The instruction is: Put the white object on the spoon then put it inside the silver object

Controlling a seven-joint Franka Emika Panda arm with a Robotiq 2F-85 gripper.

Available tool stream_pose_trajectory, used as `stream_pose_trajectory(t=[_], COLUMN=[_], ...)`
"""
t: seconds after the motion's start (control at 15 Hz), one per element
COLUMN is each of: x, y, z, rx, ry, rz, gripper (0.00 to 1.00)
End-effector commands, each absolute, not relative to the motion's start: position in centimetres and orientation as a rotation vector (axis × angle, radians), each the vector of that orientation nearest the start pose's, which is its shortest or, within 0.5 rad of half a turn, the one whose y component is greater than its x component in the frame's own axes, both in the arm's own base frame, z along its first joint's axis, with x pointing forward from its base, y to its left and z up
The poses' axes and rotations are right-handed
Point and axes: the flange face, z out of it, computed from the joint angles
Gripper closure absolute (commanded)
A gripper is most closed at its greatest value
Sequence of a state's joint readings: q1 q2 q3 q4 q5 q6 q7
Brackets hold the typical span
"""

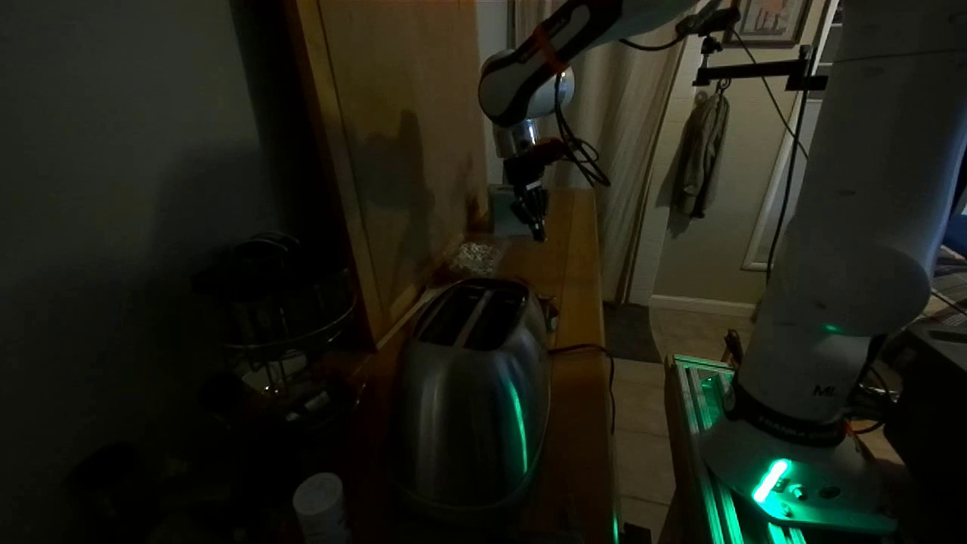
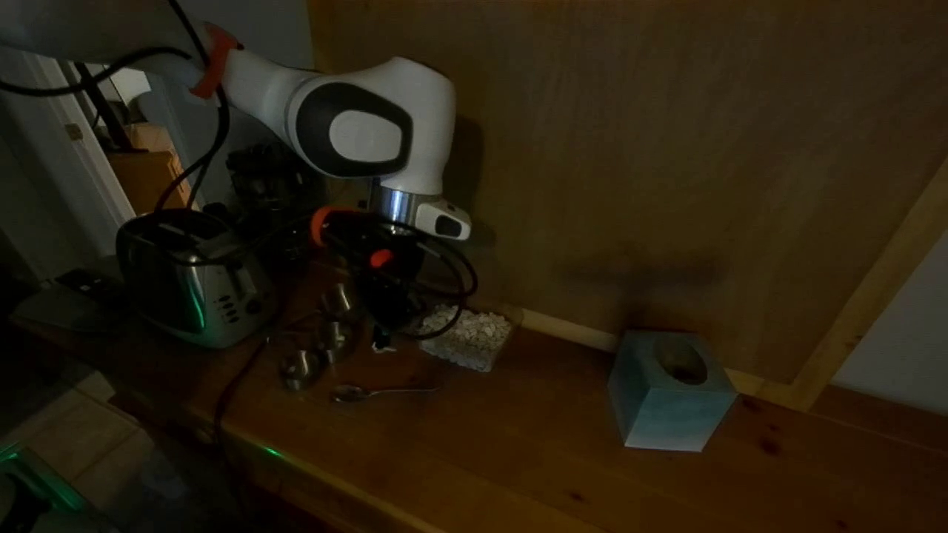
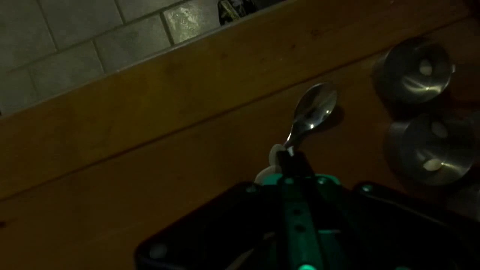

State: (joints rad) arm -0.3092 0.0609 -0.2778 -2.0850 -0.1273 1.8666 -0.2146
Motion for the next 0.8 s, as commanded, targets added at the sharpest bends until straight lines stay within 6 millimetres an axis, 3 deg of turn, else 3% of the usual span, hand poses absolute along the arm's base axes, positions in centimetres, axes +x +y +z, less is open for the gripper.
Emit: stream_pose_trajectory(t=[0.0,0.73], x=[42.7,41.7], y=[-29.6,-28.8], z=[37.4,36.4], rx=[-3.062,-3.038], ry=[0.517,0.538], rz=[0.509,0.534], gripper=[0.98,0.99])
